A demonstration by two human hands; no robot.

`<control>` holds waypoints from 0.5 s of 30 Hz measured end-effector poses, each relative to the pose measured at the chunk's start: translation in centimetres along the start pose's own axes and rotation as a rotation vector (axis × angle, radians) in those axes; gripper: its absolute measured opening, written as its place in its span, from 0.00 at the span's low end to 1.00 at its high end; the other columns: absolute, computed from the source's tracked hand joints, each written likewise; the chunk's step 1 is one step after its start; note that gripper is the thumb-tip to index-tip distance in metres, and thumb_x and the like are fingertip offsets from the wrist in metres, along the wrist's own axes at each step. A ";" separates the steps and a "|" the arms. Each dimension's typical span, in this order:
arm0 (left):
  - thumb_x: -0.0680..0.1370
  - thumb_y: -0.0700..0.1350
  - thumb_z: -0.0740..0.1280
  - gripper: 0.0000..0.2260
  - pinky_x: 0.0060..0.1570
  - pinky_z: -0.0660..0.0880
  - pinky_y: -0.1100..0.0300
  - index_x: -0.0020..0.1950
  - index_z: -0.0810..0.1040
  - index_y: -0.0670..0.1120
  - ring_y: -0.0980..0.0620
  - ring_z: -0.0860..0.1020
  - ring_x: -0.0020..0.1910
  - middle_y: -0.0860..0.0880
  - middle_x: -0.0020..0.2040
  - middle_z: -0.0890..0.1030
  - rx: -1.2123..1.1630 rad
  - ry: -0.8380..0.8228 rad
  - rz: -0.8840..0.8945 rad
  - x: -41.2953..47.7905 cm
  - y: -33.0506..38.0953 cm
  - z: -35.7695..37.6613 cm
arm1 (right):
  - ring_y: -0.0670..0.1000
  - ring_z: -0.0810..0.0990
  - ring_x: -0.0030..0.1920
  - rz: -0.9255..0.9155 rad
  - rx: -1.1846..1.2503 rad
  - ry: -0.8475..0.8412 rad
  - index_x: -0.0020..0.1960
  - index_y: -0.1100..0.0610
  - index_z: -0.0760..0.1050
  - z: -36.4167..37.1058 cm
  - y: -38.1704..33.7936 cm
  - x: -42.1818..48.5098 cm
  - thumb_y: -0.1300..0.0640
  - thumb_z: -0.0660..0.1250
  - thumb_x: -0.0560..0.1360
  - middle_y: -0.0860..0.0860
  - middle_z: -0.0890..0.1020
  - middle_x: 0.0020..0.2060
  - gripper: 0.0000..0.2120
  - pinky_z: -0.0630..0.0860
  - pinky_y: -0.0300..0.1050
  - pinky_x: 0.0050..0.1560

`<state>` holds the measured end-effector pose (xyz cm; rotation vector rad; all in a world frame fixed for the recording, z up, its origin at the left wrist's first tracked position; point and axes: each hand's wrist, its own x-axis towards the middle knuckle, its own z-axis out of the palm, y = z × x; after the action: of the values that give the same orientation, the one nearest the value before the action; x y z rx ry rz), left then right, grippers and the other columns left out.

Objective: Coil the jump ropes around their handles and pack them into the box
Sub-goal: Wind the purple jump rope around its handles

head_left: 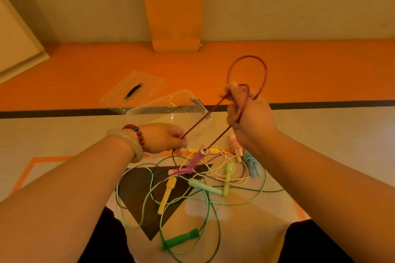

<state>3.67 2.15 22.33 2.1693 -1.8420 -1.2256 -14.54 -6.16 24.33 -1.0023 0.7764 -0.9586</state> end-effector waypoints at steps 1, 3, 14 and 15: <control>0.81 0.50 0.61 0.07 0.47 0.71 0.62 0.47 0.76 0.51 0.58 0.74 0.43 0.55 0.41 0.78 0.096 -0.072 -0.077 0.0 -1.1 0.1 | 0.44 0.64 0.23 -0.003 0.051 0.054 0.44 0.55 0.76 -0.6 -0.7 0.5 0.53 0.61 0.81 0.52 0.78 0.35 0.10 0.59 0.35 0.21; 0.82 0.49 0.59 0.11 0.47 0.70 0.61 0.42 0.76 0.51 0.58 0.75 0.42 0.53 0.41 0.79 0.147 -0.110 -0.172 0.0 -2.9 0.2 | 0.43 0.64 0.24 -0.006 0.021 0.139 0.45 0.55 0.77 -2.0 -1.8 1.4 0.53 0.61 0.81 0.49 0.75 0.33 0.10 0.59 0.35 0.21; 0.84 0.48 0.53 0.14 0.31 0.62 0.61 0.47 0.76 0.47 0.55 0.62 0.29 0.51 0.31 0.65 -0.445 0.376 0.090 -0.6 2.3 -1.2 | 0.54 0.76 0.52 0.061 -1.225 -0.146 0.66 0.56 0.75 -0.8 -1.0 0.4 0.63 0.59 0.78 0.57 0.77 0.61 0.17 0.72 0.41 0.46; 0.84 0.48 0.53 0.14 0.30 0.62 0.61 0.47 0.77 0.48 0.55 0.63 0.28 0.51 0.31 0.65 -0.387 0.380 0.097 -0.6 2.5 -1.3 | 0.54 0.75 0.56 0.002 -1.179 -0.173 0.66 0.55 0.74 -0.6 -1.4 0.4 0.63 0.60 0.77 0.56 0.76 0.62 0.18 0.72 0.45 0.52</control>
<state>2.36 1.33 24.78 1.9133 -1.4062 -0.9674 -15.29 -6.99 25.40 -2.0537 1.2141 -0.3235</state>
